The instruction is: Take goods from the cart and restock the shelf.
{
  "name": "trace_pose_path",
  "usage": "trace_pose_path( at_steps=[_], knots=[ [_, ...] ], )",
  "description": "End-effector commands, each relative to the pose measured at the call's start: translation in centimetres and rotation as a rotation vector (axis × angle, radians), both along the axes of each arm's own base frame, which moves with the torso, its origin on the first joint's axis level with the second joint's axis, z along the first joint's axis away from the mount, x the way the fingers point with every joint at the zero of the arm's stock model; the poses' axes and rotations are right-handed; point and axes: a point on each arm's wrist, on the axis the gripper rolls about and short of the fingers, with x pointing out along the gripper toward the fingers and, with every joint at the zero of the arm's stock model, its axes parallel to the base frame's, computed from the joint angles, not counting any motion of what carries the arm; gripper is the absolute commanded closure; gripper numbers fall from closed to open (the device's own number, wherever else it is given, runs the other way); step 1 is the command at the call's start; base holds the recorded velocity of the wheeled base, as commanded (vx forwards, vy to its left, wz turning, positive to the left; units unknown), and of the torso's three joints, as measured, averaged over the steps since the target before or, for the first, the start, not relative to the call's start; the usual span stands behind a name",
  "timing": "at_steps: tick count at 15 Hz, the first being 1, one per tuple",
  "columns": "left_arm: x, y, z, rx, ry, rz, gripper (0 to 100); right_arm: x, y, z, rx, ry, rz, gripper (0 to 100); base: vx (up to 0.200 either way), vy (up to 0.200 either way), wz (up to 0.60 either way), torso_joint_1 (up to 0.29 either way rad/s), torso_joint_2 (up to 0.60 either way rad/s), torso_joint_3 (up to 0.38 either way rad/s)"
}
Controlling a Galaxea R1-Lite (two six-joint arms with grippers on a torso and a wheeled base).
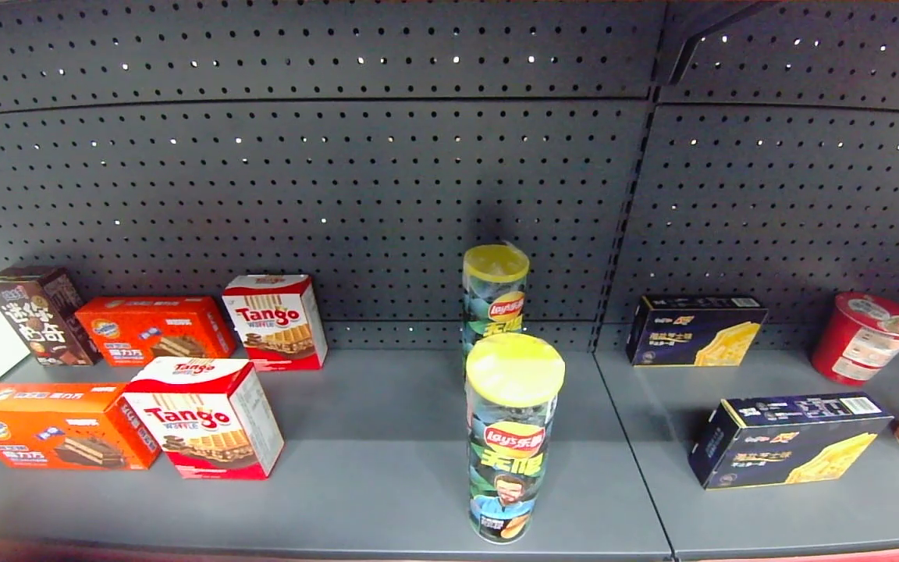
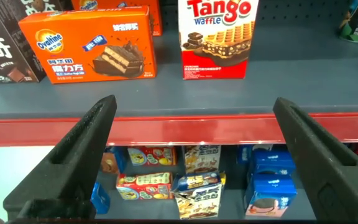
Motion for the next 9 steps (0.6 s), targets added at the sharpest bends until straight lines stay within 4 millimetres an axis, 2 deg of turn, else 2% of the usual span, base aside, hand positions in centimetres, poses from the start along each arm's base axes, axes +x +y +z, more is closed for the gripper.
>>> trace_pose_path(
  at_steps=[1, 9],
  knots=[
    [0.0, 0.0, 0.0, 0.0, 0.0, -0.001, 0, 0.01, 0.02, 0.01, -0.001, 0.001, 0.009, 0, 0.0, 0.0, 0.0, 0.0, 0.0, 0.0],
    [0.0, 0.0, 0.0, 0.0, 0.0, 0.001, 0, 0.02, 0.02, -0.01, 0.002, 0.001, 0.009, 0, 0.0, 0.0, 0.0, 0.0, 0.0, 0.0]
  ],
)
